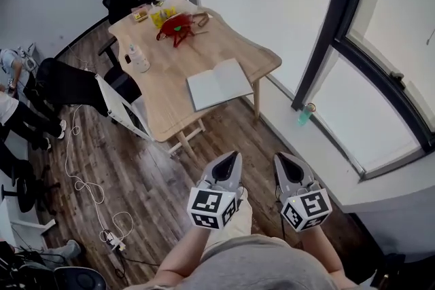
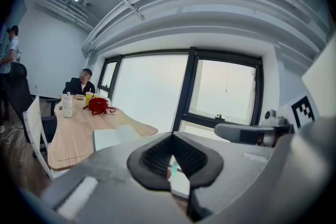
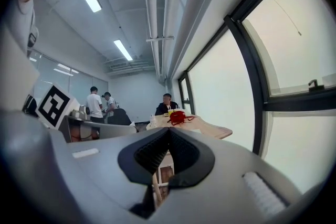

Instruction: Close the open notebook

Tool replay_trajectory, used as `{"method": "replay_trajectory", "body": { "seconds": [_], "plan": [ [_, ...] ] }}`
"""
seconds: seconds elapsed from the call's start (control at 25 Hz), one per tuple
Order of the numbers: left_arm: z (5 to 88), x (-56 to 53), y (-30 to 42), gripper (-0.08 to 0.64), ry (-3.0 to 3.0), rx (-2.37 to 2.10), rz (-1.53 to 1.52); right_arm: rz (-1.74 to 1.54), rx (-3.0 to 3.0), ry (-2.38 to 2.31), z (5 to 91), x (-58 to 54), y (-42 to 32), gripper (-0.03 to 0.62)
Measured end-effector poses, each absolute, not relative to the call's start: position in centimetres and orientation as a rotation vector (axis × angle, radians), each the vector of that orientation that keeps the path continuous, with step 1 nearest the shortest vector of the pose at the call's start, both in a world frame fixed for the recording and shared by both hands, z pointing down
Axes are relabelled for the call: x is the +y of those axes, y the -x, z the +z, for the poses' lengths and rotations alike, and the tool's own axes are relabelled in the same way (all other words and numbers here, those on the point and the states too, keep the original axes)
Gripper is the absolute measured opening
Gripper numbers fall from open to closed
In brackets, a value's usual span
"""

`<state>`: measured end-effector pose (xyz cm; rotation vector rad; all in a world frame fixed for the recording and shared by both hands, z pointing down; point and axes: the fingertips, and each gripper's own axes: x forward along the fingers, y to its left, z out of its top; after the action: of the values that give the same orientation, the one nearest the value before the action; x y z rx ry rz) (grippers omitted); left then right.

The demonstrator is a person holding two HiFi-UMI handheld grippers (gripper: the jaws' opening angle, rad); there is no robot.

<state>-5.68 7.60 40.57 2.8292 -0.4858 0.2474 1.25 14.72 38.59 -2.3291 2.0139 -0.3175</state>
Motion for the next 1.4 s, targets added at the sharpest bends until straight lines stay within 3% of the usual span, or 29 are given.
{"method": "replay_trajectory", "body": {
  "seconds": [0.72, 1.4],
  "plan": [
    [39.6, -9.5, -1.6, 0.000, -2.831, -0.546, 0.196, -0.278, 2.085, 2.288, 36.9, -2.9, -9.0, 0.000],
    [43.4, -15.4, -2.7, 0.000, -2.729, -0.698, 0.247, -0.373, 2.175, 2.259, 40.7, -9.5, -13.9, 0.000]
  ]
}}
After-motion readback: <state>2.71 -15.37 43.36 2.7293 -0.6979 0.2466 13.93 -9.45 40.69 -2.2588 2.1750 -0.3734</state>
